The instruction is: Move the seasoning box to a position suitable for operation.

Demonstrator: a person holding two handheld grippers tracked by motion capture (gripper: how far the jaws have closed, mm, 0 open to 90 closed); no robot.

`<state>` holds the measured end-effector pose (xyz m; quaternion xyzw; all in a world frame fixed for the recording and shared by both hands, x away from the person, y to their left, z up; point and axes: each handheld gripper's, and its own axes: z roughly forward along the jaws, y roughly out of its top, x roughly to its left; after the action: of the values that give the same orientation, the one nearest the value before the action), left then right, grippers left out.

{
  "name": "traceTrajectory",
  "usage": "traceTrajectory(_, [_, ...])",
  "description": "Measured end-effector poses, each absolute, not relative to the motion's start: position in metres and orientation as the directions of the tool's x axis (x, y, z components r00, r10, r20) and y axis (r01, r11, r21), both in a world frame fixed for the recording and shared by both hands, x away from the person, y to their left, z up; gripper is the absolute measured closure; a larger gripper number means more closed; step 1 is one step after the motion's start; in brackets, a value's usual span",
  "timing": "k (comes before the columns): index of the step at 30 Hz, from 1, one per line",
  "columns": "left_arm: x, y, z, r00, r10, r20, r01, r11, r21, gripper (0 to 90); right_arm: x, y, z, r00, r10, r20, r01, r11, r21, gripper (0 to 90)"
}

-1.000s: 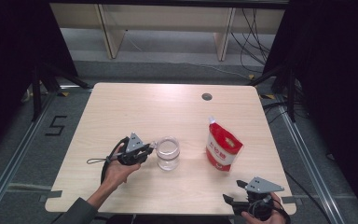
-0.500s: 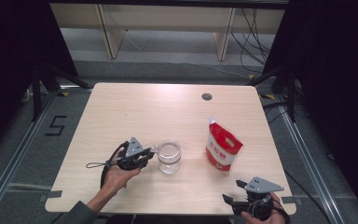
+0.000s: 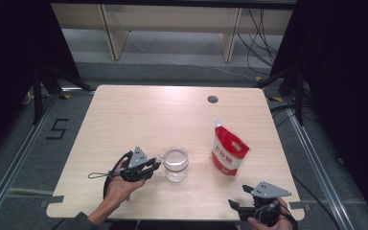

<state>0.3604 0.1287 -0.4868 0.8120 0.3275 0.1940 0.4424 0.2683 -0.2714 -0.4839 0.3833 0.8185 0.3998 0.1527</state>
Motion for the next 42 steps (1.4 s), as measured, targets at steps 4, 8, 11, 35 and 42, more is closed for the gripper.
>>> traceTrajectory(4, [0.356,0.127,-0.487,0.716,0.698,0.011,0.367,-0.389,0.845,75.1,0.269,-0.271,-0.484,-0.661,0.748,0.059,0.506,0.386,0.771,26.7])
traceTrajectory(8, [0.352,0.125,-0.487,0.722,0.692,0.017,0.358,-0.395,0.846,74.7,0.267,-0.27,-0.484,-0.651,0.756,0.068,0.515,0.374,0.772,26.7])
traceTrajectory(11, [0.35,0.124,-0.487,0.729,0.684,0.029,0.343,-0.401,0.849,74.7,0.267,-0.269,-0.484,-0.653,0.755,0.066,0.514,0.378,0.77,26.7])
traceTrajectory(35, [0.337,0.115,-0.489,0.793,0.608,0.032,0.289,-0.421,0.86,74.7,0.268,-0.27,-0.484,-0.667,0.742,0.062,0.504,0.388,0.772,26.7])
traceTrajectory(42, [0.33,0.111,-0.49,0.8,0.6,0.002,0.304,-0.407,0.862,74.6,0.268,-0.269,-0.484,-0.665,0.745,0.053,0.5,0.391,0.773,26.7])
